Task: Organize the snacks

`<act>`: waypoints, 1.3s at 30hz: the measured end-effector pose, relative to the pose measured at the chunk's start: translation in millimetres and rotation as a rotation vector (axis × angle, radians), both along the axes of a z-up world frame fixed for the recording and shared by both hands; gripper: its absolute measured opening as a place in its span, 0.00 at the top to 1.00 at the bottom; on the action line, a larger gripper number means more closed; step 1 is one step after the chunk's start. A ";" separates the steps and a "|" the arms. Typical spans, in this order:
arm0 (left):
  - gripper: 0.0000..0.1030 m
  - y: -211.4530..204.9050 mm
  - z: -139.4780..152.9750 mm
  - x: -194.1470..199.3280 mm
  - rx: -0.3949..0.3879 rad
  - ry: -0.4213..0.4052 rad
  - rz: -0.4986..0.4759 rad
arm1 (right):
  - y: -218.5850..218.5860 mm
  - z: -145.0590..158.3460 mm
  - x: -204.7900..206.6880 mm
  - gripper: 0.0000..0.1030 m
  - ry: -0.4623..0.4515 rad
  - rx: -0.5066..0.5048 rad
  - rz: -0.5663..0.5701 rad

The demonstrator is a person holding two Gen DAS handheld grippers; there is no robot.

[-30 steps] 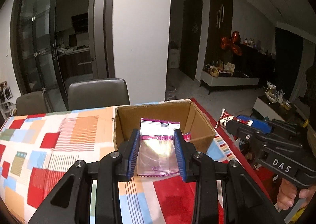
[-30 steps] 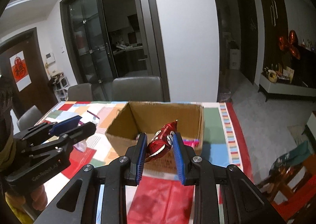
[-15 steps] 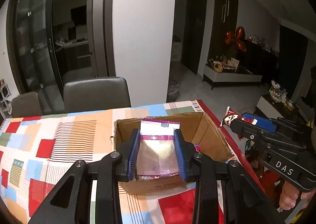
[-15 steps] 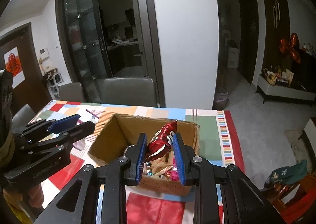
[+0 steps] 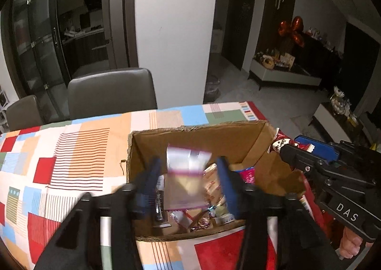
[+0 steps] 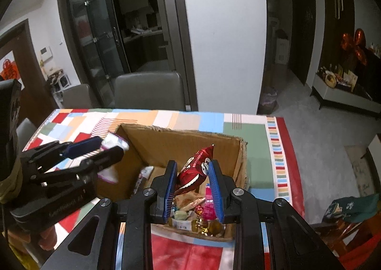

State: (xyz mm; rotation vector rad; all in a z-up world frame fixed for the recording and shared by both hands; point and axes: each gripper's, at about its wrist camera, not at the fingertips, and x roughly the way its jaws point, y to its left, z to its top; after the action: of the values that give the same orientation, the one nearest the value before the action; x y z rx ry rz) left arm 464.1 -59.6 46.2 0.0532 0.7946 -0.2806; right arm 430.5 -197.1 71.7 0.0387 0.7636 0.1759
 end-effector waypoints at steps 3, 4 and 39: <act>0.43 0.1 -1.4 -5.6 0.031 -0.012 0.012 | -2.0 -3.8 2.6 0.47 0.005 -0.014 -0.023; 0.37 1.5 -1.5 -9.2 0.048 -0.018 0.035 | -2.1 -4.6 1.1 0.47 0.002 -0.019 -0.032; 0.00 30.5 38.5 -257.7 0.036 -0.376 0.162 | -5.5 28.6 -245.2 0.07 -0.303 -0.026 -0.100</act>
State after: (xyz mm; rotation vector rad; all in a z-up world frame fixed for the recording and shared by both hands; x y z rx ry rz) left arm 206.5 -29.1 84.7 0.0729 0.4269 -0.0971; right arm 185.3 -202.6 100.3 0.0250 0.4604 0.0735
